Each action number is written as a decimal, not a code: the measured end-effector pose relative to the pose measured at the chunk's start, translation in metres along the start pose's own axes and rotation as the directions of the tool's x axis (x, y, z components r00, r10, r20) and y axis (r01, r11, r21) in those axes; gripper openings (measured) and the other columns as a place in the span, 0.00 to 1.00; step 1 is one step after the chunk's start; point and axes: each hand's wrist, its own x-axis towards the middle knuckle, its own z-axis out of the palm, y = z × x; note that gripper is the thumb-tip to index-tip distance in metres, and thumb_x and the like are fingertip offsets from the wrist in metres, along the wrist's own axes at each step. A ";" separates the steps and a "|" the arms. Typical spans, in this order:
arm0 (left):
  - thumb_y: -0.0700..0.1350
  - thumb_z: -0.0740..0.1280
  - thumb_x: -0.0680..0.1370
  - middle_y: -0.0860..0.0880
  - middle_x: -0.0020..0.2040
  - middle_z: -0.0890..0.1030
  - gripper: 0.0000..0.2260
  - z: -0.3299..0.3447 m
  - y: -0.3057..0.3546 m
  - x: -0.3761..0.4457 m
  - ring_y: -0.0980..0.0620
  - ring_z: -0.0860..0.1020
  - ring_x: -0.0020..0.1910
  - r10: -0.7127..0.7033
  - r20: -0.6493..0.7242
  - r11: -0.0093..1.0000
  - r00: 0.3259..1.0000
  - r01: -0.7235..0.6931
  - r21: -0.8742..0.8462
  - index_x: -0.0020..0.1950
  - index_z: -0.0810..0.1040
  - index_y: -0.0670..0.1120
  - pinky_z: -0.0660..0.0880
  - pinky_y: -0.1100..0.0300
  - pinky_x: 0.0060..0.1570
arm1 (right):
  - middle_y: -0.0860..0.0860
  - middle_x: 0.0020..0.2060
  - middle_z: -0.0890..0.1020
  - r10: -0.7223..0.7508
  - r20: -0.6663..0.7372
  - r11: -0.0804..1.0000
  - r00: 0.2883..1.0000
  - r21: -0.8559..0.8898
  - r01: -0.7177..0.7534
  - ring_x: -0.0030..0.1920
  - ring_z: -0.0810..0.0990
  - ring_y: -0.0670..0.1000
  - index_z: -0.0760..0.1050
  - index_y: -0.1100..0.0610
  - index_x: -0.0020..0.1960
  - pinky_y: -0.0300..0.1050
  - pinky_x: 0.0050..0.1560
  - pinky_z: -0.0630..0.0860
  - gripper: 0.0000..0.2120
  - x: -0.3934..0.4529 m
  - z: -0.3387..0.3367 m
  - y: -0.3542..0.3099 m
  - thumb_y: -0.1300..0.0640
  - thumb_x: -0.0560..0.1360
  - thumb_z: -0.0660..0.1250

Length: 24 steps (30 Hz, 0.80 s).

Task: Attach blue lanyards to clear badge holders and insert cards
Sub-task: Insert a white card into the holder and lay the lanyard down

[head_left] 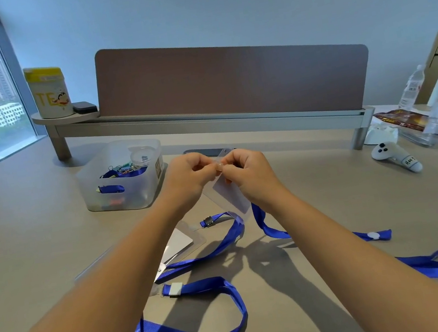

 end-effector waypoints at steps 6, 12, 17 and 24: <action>0.41 0.61 0.76 0.49 0.37 0.75 0.06 -0.005 -0.001 0.002 0.54 0.74 0.38 -0.116 0.176 0.972 0.978 0.148 -0.184 0.41 0.76 0.44 0.73 0.64 0.43 | 0.46 0.31 0.74 0.024 0.109 1.000 0.994 0.010 -0.026 0.33 0.74 0.42 0.77 0.67 0.51 0.24 0.30 0.72 0.10 0.007 -0.008 0.002 0.62 0.77 0.60; 0.66 0.46 0.74 0.46 0.32 0.70 0.29 -0.012 -0.027 -0.008 0.52 0.67 0.31 -0.607 0.410 0.626 0.681 0.728 -0.280 0.32 0.68 0.43 0.66 0.61 0.35 | 0.50 0.30 0.72 0.140 0.110 0.975 0.984 0.157 -0.156 0.31 0.69 0.45 0.71 0.54 0.36 0.33 0.34 0.68 0.12 0.016 -0.027 0.000 0.62 0.77 0.59; 0.66 0.45 0.74 0.45 0.31 0.83 0.35 0.012 -0.029 -0.018 0.55 0.74 0.23 -0.512 0.720 0.388 0.468 0.874 -0.292 0.43 0.79 0.39 0.72 0.68 0.23 | 0.51 0.29 0.71 0.171 0.145 0.937 0.975 0.284 -0.206 0.32 0.69 0.46 0.70 0.56 0.35 0.39 0.39 0.65 0.13 0.015 -0.030 0.004 0.64 0.78 0.57; 0.46 0.59 0.78 0.46 0.37 0.76 0.10 0.026 -0.006 -0.002 0.54 0.74 0.34 -0.614 0.310 0.260 0.726 0.557 -0.789 0.42 0.73 0.42 0.76 0.68 0.25 | 0.52 0.32 0.72 0.322 0.172 0.930 0.931 0.127 -0.345 0.32 0.71 0.47 0.73 0.58 0.40 0.37 0.38 0.71 0.09 0.007 -0.048 0.021 0.62 0.78 0.58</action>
